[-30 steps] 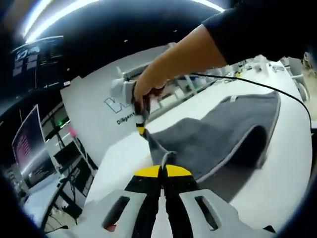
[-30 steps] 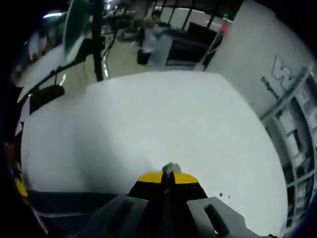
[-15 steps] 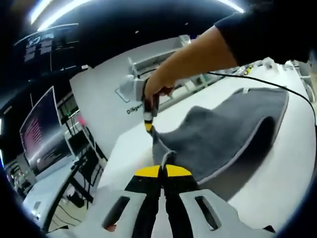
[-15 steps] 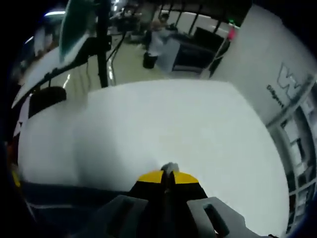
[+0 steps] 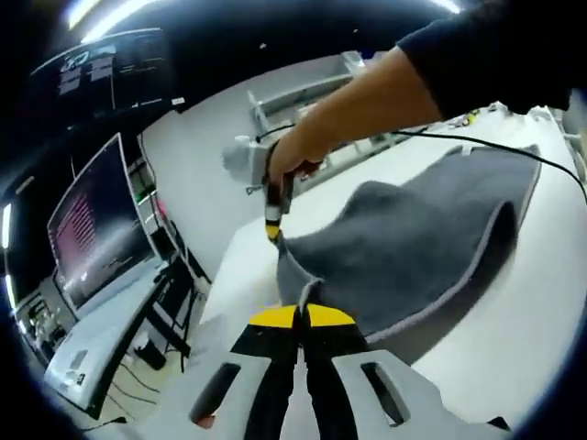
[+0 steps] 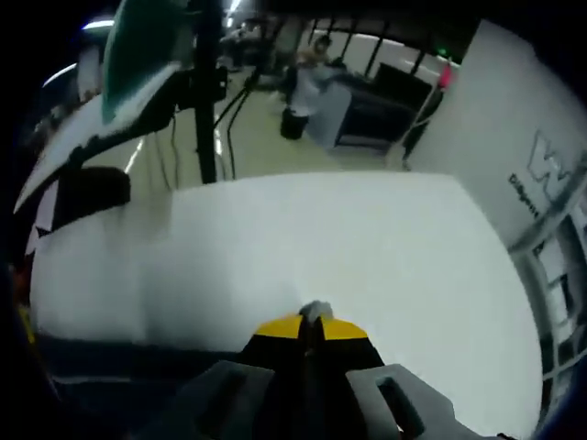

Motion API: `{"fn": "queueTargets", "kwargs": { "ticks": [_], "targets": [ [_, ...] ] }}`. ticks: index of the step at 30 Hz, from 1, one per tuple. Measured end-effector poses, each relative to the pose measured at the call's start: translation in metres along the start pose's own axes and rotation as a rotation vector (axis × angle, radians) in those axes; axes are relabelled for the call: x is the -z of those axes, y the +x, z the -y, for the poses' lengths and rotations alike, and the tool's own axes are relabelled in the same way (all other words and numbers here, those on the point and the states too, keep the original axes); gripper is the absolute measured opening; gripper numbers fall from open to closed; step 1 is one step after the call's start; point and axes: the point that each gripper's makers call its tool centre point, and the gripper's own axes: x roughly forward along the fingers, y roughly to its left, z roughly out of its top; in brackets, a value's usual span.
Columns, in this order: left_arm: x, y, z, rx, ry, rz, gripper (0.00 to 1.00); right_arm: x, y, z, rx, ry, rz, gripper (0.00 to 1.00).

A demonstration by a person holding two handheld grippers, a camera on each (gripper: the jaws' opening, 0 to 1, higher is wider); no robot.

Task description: Open the folded towel by lifting each exposed corner and separating the folded layers until the towel lies flat within the target outline without major curled edges

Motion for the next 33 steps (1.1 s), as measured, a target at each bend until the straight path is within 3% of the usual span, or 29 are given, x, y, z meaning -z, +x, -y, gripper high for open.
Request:
{"fn": "queueTargets", "kwargs": {
  "ticks": [6, 13, 16, 21, 33],
  "targets": [
    [0.02, -0.004, -0.014, -0.044, 0.012, -0.05, 0.01, -0.023, 0.028, -0.007, -0.014, -0.009, 0.021, 0.0],
    [0.033, -0.005, -0.032, -0.065, -0.001, -0.074, 0.01, -0.045, 0.047, -0.014, -0.023, -0.008, 0.049, 0.0],
    [0.043, -0.008, -0.04, -0.081, -0.016, -0.087, 0.01, -0.055, 0.052, -0.021, -0.026, 0.024, 0.09, 0.0],
    [0.056, -0.011, -0.039, -0.077, -0.041, -0.105, 0.01, -0.055, 0.062, -0.036, -0.016, 0.038, 0.105, 0.0],
    [0.071, -0.016, -0.039, -0.078, -0.05, -0.129, 0.01, -0.065, 0.079, -0.049, -0.008, 0.067, 0.09, 0.0]
  ]
}}
